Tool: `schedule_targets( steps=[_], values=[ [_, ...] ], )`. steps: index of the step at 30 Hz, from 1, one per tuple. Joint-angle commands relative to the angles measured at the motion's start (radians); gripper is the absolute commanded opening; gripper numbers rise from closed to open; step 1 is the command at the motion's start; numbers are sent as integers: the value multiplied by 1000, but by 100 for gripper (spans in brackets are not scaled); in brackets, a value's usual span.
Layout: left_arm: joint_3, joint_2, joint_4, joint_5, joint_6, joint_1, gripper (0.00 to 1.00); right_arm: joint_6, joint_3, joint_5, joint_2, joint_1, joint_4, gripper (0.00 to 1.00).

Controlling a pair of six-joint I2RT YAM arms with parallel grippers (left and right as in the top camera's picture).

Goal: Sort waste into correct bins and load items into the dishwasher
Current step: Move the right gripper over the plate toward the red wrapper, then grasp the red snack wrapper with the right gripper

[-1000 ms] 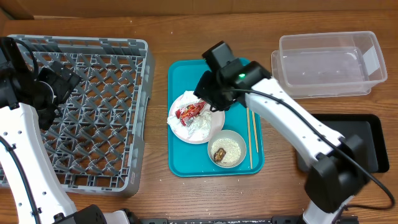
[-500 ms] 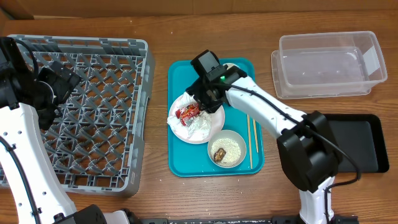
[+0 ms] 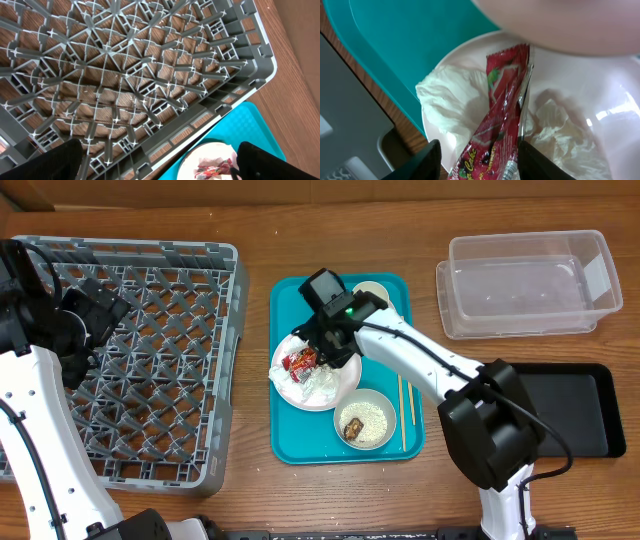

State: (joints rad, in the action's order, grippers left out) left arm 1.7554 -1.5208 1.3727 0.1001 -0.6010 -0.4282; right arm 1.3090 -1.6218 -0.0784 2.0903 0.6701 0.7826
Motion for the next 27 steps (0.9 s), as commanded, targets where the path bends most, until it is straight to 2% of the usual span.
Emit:
schedule_targets(
  steps=[1,27],
  values=[
    [14,4,1,-3,-13,-3,100,12,-21,57,0,24,3,51],
    [14,4,1,-3,-12,-3,100,27,-19,115,33,37,-24,50]
  ],
)
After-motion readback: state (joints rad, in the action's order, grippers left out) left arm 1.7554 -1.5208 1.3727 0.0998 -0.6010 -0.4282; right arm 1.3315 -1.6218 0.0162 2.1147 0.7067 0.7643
